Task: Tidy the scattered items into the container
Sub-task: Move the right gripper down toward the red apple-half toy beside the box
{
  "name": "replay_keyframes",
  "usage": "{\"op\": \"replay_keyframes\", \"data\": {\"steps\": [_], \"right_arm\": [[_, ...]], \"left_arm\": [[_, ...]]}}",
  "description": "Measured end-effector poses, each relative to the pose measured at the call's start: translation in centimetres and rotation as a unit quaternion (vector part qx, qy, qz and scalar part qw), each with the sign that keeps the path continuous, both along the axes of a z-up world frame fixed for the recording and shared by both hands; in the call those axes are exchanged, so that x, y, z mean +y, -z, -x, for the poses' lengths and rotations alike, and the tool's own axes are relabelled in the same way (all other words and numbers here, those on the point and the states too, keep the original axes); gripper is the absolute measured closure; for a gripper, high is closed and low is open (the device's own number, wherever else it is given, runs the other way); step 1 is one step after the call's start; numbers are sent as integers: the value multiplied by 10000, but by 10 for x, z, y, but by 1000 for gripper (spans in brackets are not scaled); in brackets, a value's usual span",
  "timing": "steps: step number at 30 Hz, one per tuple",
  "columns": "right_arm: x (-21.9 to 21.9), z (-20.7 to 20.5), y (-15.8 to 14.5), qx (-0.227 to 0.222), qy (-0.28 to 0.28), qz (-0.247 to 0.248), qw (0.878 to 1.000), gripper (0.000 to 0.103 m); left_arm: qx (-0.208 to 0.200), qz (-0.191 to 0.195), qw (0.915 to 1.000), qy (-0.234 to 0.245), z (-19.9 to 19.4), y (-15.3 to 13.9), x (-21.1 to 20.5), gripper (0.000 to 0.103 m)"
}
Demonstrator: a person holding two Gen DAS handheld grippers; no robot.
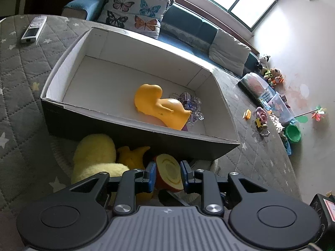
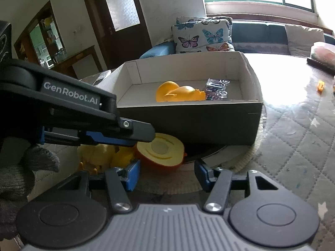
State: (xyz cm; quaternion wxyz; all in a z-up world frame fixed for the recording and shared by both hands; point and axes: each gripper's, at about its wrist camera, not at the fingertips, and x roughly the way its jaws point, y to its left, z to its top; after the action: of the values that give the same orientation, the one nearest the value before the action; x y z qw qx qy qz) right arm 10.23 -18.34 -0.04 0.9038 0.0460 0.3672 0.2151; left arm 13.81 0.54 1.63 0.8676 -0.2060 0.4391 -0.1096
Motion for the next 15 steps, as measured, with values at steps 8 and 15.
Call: {"op": "replay_keyframes", "data": {"steps": [8, 15], "right_arm": [[2, -11, 5, 105, 17, -115, 9999, 45], [2, -17, 7, 99, 36, -122, 9999, 45]], "left_arm": [[45, 9, 10000, 34, -9, 3, -1, 75], [25, -38, 9999, 117, -14, 3, -5, 75]]}}
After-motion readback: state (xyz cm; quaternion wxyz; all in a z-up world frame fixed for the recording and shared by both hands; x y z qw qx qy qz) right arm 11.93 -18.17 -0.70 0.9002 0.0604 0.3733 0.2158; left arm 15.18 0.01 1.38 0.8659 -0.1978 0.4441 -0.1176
